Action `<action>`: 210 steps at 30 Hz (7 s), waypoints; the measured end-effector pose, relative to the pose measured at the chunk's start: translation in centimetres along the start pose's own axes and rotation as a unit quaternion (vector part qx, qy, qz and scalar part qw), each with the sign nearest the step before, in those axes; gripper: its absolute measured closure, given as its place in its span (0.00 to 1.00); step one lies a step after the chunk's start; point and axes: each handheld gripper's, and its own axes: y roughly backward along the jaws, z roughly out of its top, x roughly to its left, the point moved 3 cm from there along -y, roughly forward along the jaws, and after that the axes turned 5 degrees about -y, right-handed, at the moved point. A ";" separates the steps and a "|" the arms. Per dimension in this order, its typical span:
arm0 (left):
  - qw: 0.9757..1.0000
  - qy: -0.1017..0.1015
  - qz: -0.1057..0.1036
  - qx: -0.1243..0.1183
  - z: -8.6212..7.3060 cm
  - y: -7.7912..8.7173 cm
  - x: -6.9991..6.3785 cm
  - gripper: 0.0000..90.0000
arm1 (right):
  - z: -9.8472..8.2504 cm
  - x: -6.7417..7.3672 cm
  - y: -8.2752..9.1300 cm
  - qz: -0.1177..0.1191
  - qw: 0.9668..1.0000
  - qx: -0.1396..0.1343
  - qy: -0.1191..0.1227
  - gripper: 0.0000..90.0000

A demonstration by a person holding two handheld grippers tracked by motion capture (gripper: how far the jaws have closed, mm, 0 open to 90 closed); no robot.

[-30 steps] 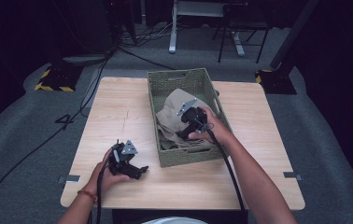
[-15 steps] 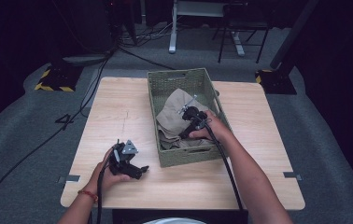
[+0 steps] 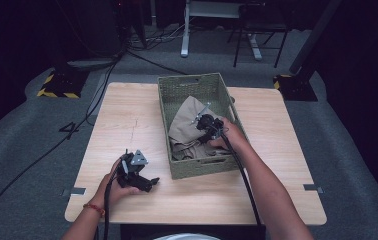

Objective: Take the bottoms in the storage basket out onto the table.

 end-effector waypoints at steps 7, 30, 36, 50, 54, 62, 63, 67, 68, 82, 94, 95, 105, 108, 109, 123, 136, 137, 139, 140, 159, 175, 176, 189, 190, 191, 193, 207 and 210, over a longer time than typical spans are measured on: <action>1.000 0.000 0.000 0.000 0.0 0.0 0.0 0.00 | 0.3 0.3 0.0 0.040 0.999 -0.023 -0.023 0.45; 1.000 0.000 0.001 0.000 0.0 0.0 0.0 0.00 | 0.4 1.4 -0.4 0.054 0.998 0.025 0.028 0.65; 1.000 0.000 0.001 0.000 0.0 0.0 0.0 0.00 | 0.4 1.3 -0.3 0.033 0.998 0.022 0.043 0.83; 1.000 0.000 0.001 0.000 0.0 0.0 0.0 0.00 | 0.6 2.6 -0.3 0.094 0.994 -0.008 0.049 0.34; 1.000 0.000 0.001 0.001 0.0 0.0 0.0 0.00 | 0.7 2.7 -0.9 0.061 0.997 -0.002 0.046 0.15; 1.000 0.000 0.001 0.000 0.0 0.0 0.0 0.00 | 0.6 2.6 -0.9 0.097 0.994 0.023 0.050 0.42; 1.000 0.000 0.001 0.000 0.0 0.0 0.0 0.00 | 0.6 2.6 -0.9 0.102 0.993 0.025 0.052 0.45; 1.000 0.000 0.001 0.001 0.0 0.0 0.0 0.00 | 0.6 2.8 -0.6 0.096 0.993 0.023 0.068 0.59; 1.000 0.000 0.001 0.000 0.0 0.0 0.0 0.00 | 0.6 2.8 -0.6 0.096 0.993 0.023 0.068 0.59; 1.000 0.001 0.000 0.001 0.0 0.0 0.0 0.00 | 0.3 2.5 0.0 0.057 0.994 0.010 0.096 0.87; 1.000 0.001 0.001 0.001 0.1 0.0 0.0 0.00 | 0.3 2.4 0.8 0.063 0.993 -0.020 0.093 0.90; 1.000 0.001 0.001 0.001 0.1 0.0 0.0 0.00 | 0.4 2.3 0.9 0.066 0.993 -0.028 0.091 0.90; 1.000 0.000 0.001 0.002 0.1 0.0 0.0 0.00 | 0.4 1.9 2.2 0.072 0.990 -0.092 0.077 0.91; 1.000 0.000 0.001 0.002 0.1 0.0 0.0 0.00 | 0.5 1.7 2.7 0.072 0.988 -0.115 0.069 0.91; 1.000 0.000 0.001 0.001 0.1 0.0 0.0 0.00 | 0.5 1.6 2.9 0.071 0.988 -0.124 0.065 0.91; 1.000 0.001 0.001 0.001 0.1 0.0 0.0 0.00 | 0.3 0.2 7.6 0.058 0.967 -0.249 0.014 0.91; 1.000 0.000 0.001 0.001 0.1 0.0 0.0 0.00 | 0.3 -0.6 12.4 0.036 0.947 -0.319 -0.006 0.91; 1.000 0.000 0.001 0.001 0.1 0.0 0.0 0.00 | 0.3 -0.6 12.7 0.035 0.946 -0.322 -0.007 0.91; 1.000 0.000 0.001 0.001 0.1 0.0 0.0 0.00 | 0.3 -0.8 13.5 0.032 0.943 -0.332 -0.009 0.91; 1.000 0.000 0.001 0.001 0.1 0.0 0.0 0.00 | 0.2 -0.8 13.8 0.030 0.942 -0.335 -0.009 0.91; 1.000 0.000 0.001 0.001 0.1 0.0 0.0 0.00 | -0.9 -2.2 19.6 -0.012 0.923 -0.383 -0.025 0.91; 1.000 0.000 0.001 0.001 0.1 0.0 0.0 0.00 | -4.4 -4.5 24.3 -0.050 0.906 -0.418 -0.049 0.91; 1.000 0.000 0.001 0.001 0.1 0.0 0.0 0.00 | -4.7 -4.7 24.5 -0.051 0.905 -0.418 -0.052 0.91; 1.000 0.001 0.001 0.001 0.1 0.0 0.0 0.00 | -9.6 -7.7 26.5 -0.087 0.893 -0.432 -0.095 0.91; 1.000 0.001 0.001 0.001 0.1 0.0 0.0 0.00 | -9.6 -7.7 26.5 -0.087 0.893 -0.432 -0.095 0.91; 1.000 0.000 0.001 0.001 0.1 0.0 0.0 0.00 | -10.1 -8.0 26.6 -0.089 0.891 -0.434 -0.100 0.91; 1.000 0.001 0.001 0.001 0.1 0.0 0.0 0.00 | -11.0 -8.5 26.9 -0.095 0.889 -0.436 -0.107 0.91; 1.000 0.002 0.003 -0.001 0.1 -0.1 0.0 0.00 | -15.5 -9.8 29.7 -0.126 0.870 -0.455 -0.138 0.91; 1.000 0.001 0.002 0.000 0.1 -0.1 0.0 0.00 | -15.8 -9.9 29.5 -0.128 0.872 -0.452 -0.140 0.91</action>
